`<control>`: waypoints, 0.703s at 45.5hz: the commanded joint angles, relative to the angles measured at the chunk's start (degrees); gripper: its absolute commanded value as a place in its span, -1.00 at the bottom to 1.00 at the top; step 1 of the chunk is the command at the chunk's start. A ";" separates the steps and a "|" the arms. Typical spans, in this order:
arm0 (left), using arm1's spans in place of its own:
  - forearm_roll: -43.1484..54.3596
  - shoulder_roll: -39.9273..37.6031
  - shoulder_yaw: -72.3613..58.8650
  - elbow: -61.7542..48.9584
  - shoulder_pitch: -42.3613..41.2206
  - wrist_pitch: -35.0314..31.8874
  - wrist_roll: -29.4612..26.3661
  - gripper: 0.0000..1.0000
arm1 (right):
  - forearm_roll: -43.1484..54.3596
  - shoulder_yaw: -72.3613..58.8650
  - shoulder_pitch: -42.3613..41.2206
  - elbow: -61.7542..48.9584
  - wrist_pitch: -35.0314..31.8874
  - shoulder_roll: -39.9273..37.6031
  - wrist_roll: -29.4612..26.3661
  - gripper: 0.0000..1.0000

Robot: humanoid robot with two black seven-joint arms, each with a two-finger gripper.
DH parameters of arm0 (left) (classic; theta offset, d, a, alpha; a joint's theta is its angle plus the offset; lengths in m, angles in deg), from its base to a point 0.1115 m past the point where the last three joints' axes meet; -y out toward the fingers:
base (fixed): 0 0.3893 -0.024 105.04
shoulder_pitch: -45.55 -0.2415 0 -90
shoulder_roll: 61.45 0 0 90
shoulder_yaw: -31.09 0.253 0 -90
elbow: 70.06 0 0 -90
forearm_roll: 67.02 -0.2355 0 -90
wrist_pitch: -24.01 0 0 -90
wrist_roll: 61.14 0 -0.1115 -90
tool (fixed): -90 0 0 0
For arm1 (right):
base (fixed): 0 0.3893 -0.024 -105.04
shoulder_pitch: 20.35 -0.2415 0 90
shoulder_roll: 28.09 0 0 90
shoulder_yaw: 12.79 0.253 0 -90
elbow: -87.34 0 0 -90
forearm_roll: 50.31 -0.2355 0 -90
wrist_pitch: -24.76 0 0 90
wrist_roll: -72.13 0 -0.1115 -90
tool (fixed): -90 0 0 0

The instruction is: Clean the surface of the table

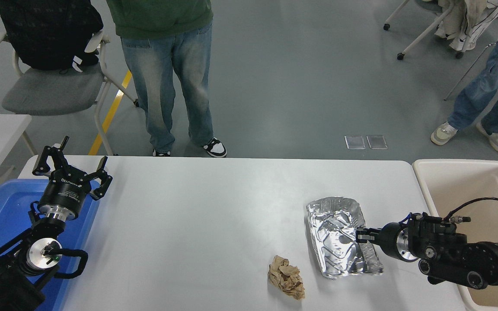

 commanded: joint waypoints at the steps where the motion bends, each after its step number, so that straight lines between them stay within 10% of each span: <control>1: 0.08 0.04 0.00 0.00 -0.05 0.00 0.00 0.98 | -0.14 -0.06 -0.64 0.06 -1.21 -0.44 0.41 -1.00; 32: -0.01 -0.05 0.00 0.00 -0.05 0.00 0.00 0.98 | -2.08 1.17 -6.35 4.54 -3.50 -9.49 2.08 -1.00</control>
